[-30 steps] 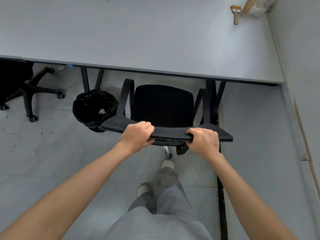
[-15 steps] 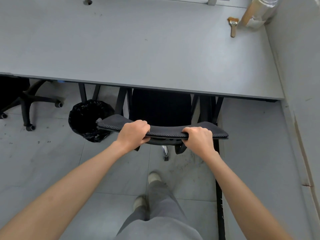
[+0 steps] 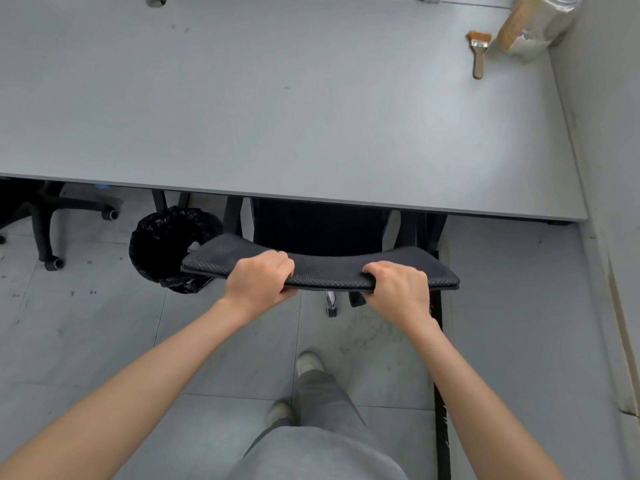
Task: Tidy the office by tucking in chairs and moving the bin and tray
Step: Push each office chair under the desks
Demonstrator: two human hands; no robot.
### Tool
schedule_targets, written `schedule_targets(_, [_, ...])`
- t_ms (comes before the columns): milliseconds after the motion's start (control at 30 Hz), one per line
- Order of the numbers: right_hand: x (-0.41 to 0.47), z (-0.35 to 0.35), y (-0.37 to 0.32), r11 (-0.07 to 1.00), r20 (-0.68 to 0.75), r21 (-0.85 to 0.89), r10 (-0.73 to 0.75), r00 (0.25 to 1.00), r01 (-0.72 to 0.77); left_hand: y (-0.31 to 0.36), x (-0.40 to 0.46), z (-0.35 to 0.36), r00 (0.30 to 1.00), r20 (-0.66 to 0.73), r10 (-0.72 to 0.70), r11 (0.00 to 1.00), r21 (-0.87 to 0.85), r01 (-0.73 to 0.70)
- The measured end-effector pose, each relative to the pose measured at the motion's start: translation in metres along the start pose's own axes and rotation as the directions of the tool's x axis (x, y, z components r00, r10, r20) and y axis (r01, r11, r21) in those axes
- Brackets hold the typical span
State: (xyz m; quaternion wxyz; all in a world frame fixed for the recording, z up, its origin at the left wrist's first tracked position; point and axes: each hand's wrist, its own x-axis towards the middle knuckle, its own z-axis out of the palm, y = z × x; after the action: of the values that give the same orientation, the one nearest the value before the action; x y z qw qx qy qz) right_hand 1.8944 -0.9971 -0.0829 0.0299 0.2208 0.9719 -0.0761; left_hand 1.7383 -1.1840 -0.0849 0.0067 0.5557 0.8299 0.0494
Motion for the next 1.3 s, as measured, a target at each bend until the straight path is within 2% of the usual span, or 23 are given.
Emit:
schedule_targets(100, [0.040, -0.005, 0.003, 1.000, 0.052, 0.010, -0.010, 0.999, 0.009, -0.021, 0.031, -0.003, 1.000, -0.013, -0.017, 1.000, -0.001, 0.017])
schedule_targets(233, [0.080, -0.007, 0.006, 0.999, 0.045, 0.032, 0.015, 0.999, -0.016, -0.042, 0.064, -0.005, 0.999, 0.010, -0.038, 0.999, 0.001, 0.038])
schedule_targets(567, [0.086, -0.005, 0.003, 1.000, 0.071, 0.021, 0.019, 0.997, -0.021, -0.055, 0.067, 0.000, 1.000, 0.014, 0.023, 0.999, 0.028, -0.024])
schedule_targets(667, [0.083, -0.009, 0.005, 0.995, 0.008, 0.078, -0.060, 0.998, 0.059, -0.054, 0.064, -0.003, 0.999, -0.032, 0.022, 0.999, -0.045, -0.023])
schedule_targets(733, [0.079, -0.015, 0.006, 0.983, -0.045, 0.115, -0.139, 0.989, 0.143, -0.055, 0.061, -0.005, 0.996, -0.057, 0.065, 0.993, -0.095, -0.070])
schedule_targets(833, [0.073, -0.023, 0.008, 0.966, -0.019, 0.167, -0.196, 0.980, 0.197, -0.057, 0.059, -0.007, 0.990, -0.060, 0.129, 0.982, -0.134, -0.136])
schedule_targets(933, [0.074, -0.024, 0.008, 0.961, -0.002, 0.197, -0.199, 0.980, 0.196, -0.055, 0.051, -0.010, 0.998, -0.025, 0.052, 0.965, -0.256, -0.057])
schedule_targets(1033, [0.071, -0.028, 0.004, 0.971, 0.091, 0.199, -0.150, 0.985, 0.129, -0.050, 0.031, -0.016, 0.999, -0.038, -0.036, 0.938, -0.345, 0.020])
schedule_targets(1100, [0.065, -0.033, -0.007, 0.971, 0.113, 0.228, -0.099, 0.989, 0.071, -0.051, 0.012, -0.022, 0.986, -0.037, -0.161, 0.874, -0.469, 0.125])
schedule_targets(1200, [0.044, -0.037, -0.047, 0.909, -0.086, 0.402, -0.086, 0.993, 0.114, -0.050, -0.033, -0.037, 0.891, -0.034, -0.453, 0.641, -0.707, 0.299])
schedule_targets(1233, [0.035, -0.036, -0.065, 0.844, -0.124, 0.523, -0.064, 0.990, 0.120, -0.049, -0.051, -0.040, 0.835, -0.026, -0.549, 0.538, -0.775, 0.330])
schedule_targets(1300, [0.015, -0.032, -0.101, 0.652, -0.087, 0.754, -0.027, 0.996, 0.083, -0.050, -0.094, -0.039, 0.702, 0.041, -0.711, 0.321, -0.869, 0.376])
